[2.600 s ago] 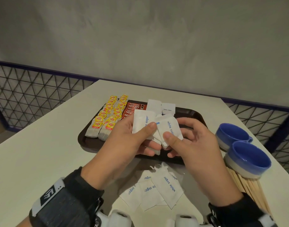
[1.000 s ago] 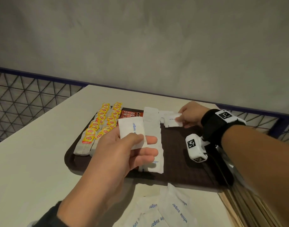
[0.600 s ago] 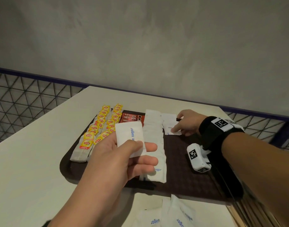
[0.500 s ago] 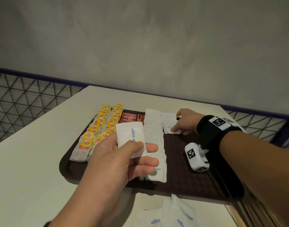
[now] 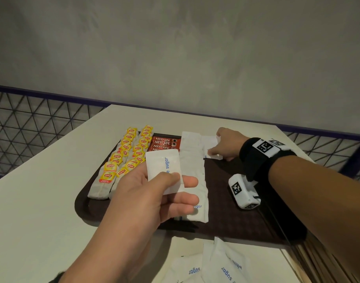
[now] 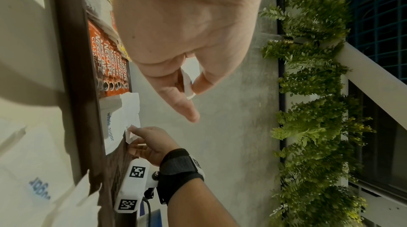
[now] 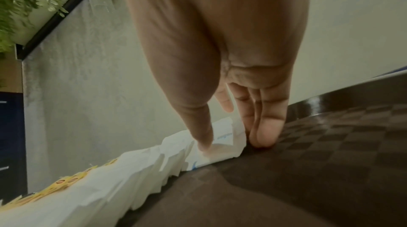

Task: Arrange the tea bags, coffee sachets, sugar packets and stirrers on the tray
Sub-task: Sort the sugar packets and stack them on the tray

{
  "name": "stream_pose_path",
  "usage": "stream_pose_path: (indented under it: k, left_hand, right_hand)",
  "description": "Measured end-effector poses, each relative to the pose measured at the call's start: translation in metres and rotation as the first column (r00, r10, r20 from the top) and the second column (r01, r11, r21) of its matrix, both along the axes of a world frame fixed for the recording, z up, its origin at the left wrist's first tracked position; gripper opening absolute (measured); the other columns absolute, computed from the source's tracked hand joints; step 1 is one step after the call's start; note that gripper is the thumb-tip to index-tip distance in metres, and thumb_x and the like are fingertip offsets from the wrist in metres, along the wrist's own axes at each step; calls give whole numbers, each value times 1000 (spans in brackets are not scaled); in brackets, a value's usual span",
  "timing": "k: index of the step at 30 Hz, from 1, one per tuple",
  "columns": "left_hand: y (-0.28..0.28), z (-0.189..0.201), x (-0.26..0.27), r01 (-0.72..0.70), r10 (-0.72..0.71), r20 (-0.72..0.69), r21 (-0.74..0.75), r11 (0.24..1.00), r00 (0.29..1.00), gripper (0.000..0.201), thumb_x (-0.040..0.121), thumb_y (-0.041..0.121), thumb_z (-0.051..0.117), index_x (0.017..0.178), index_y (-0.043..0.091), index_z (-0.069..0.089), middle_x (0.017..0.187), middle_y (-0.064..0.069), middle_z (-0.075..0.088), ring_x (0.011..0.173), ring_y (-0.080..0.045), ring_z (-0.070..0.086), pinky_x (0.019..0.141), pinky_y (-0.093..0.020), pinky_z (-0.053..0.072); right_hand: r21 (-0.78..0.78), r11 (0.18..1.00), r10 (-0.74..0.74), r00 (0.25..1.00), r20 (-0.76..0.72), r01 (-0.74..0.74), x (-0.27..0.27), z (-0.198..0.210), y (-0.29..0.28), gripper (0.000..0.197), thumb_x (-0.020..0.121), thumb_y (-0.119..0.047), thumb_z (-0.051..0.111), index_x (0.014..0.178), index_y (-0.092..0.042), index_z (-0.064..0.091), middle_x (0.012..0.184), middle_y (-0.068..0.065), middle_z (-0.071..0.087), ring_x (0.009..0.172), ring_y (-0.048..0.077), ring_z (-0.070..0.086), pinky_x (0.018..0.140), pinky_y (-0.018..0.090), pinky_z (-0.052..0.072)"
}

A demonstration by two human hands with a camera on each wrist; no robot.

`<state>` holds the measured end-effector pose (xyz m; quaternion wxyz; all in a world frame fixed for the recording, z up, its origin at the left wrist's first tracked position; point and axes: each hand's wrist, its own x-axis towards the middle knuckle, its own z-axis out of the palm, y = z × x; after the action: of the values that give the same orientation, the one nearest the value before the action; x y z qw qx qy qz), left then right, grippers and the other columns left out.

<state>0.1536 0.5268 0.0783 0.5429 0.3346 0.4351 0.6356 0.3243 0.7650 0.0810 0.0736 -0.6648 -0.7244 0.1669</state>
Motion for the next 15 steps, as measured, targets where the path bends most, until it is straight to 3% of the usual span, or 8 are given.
stream_pose_path:
  k: [3, 6, 9, 12, 15]
  left_hand:
    - [-1, 0, 0, 18, -18, -8, 6, 1000, 1000, 22, 103, 4, 51, 114, 12, 68, 86, -18, 79, 55, -24, 67, 46, -26, 56]
    - [-3, 2, 0, 21, -21, -28, 10, 1000, 999, 18, 102, 6, 51, 105, 10, 68, 78, -16, 75, 52, -23, 61, 43, -27, 53]
    - [-2, 5, -3, -3, 4, -65, 9, 1000, 998, 13, 101, 8, 52, 95, 7, 63, 69, -13, 70, 47, -22, 55, 42, -28, 49]
    - [-2, 7, -7, -19, 20, -86, 5, 1000, 996, 12, 101, 9, 51, 92, 10, 58, 67, -9, 65, 49, -21, 50, 44, -27, 45]
    - [-6, 7, -8, -16, 18, -112, 17, 1000, 994, 7, 98, 11, 50, 95, 12, 56, 69, -7, 63, 53, -21, 48, 48, -29, 43]
  right_hand:
    - [-13, 1000, -1, 1000, 17, 2, 8, 4, -1, 65, 84, -35, 73, 134, -10, 40, 95, 16, 73, 71, 31, 69, 82, 49, 62]
    - [64, 996, 57, 985, 164, -68, 16, 24, -18, 69, 89, -47, 70, 139, -10, 39, 108, 11, 65, 80, 30, 68, 77, 45, 62]
    - [73, 964, 244, 961, 128, -254, 17, 47, -58, 40, 90, -43, 71, 118, -16, 63, 95, 4, 71, 74, 23, 69, 71, 37, 60]
    - [-123, 877, 468, 884, -4, -465, 17, 61, -122, 12, 89, -33, 73, 94, -21, 72, 73, -2, 72, 62, 10, 65, 64, 29, 57]
    - [-322, 786, 598, 780, 182, -527, 17, 63, -183, 21, 88, -49, 71, 94, -29, 71, 78, -7, 74, 62, 2, 63, 58, 18, 50]
